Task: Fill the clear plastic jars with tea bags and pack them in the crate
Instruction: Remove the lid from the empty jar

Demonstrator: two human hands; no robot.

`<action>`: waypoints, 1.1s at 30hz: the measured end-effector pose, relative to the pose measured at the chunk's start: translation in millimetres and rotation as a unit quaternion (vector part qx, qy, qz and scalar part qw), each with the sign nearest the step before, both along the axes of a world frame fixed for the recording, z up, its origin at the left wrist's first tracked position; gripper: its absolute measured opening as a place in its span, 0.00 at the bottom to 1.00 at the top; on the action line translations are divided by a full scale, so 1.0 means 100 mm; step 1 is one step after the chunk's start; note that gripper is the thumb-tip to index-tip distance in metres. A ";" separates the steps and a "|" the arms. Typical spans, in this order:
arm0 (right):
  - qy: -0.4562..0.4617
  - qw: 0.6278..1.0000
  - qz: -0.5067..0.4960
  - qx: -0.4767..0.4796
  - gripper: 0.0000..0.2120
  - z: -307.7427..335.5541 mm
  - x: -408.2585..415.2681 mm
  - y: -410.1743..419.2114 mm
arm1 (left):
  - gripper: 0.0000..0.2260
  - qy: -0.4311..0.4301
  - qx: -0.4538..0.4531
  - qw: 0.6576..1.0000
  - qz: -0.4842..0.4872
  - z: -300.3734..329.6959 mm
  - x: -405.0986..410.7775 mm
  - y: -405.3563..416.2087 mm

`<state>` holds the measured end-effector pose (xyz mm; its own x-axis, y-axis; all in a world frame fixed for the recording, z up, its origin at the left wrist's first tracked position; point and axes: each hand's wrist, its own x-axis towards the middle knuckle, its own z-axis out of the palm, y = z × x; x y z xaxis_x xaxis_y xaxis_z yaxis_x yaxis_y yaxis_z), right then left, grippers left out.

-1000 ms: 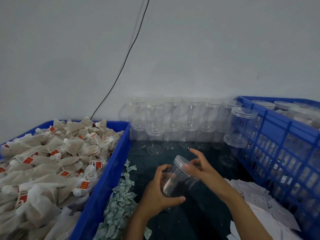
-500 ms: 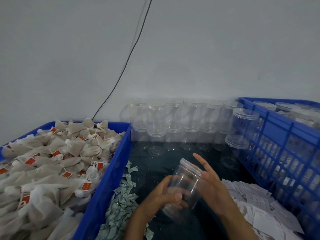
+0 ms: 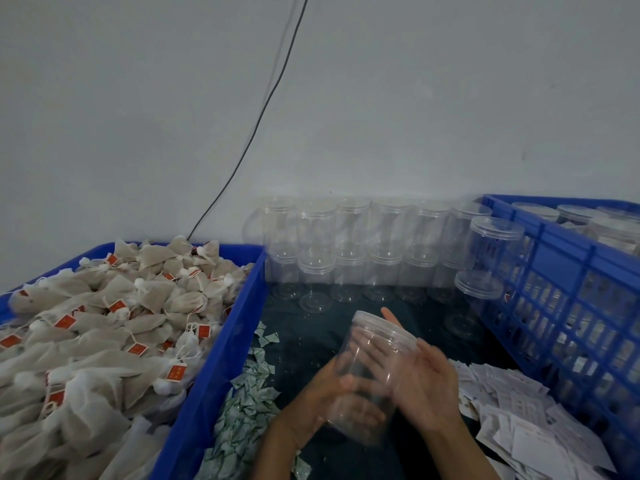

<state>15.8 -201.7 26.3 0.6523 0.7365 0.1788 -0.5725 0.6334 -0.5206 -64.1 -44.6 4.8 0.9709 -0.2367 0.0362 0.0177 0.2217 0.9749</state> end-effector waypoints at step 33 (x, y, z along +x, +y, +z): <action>-0.579 0.404 -0.309 -0.637 0.42 0.11 0.19 -0.29 | 0.39 -0.093 0.166 0.922 0.337 -0.21 0.11 0.04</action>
